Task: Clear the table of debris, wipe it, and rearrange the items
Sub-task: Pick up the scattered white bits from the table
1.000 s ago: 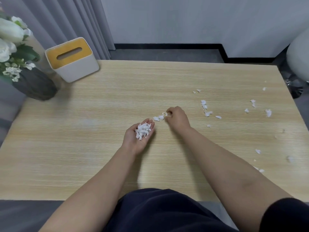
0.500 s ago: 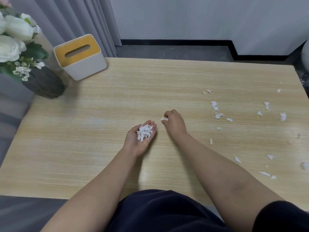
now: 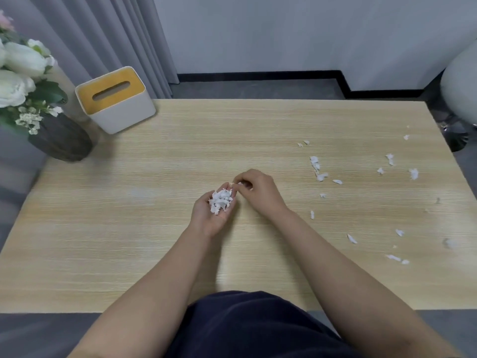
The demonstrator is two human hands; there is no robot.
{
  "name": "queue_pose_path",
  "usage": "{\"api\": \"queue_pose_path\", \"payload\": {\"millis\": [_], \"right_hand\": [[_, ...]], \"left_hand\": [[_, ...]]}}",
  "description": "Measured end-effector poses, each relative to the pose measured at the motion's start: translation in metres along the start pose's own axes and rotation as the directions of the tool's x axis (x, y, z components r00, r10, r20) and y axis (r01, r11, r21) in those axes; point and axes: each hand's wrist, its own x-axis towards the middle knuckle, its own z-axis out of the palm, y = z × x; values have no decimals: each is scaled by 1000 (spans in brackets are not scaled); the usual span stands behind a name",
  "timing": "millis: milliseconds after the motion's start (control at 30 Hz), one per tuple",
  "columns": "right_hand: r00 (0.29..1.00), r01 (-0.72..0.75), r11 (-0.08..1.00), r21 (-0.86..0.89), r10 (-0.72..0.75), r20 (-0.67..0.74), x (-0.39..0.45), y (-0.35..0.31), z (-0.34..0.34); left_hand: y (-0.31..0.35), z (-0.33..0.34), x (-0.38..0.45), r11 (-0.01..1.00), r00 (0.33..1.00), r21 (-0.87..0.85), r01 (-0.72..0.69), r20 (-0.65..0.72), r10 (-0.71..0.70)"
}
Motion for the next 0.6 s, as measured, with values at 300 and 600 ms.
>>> {"api": "queue_pose_path", "payload": {"millis": [300, 600], "right_hand": [[943, 299, 936, -187, -260, 208, -40, -23, -4], [926, 375, 873, -312, -335, 176, -68, -9, -16]], "left_hand": [[-26, 7, 3, 998, 997, 24, 56, 61, -57], [-60, 6, -12, 993, 989, 24, 120, 84, -121]]}}
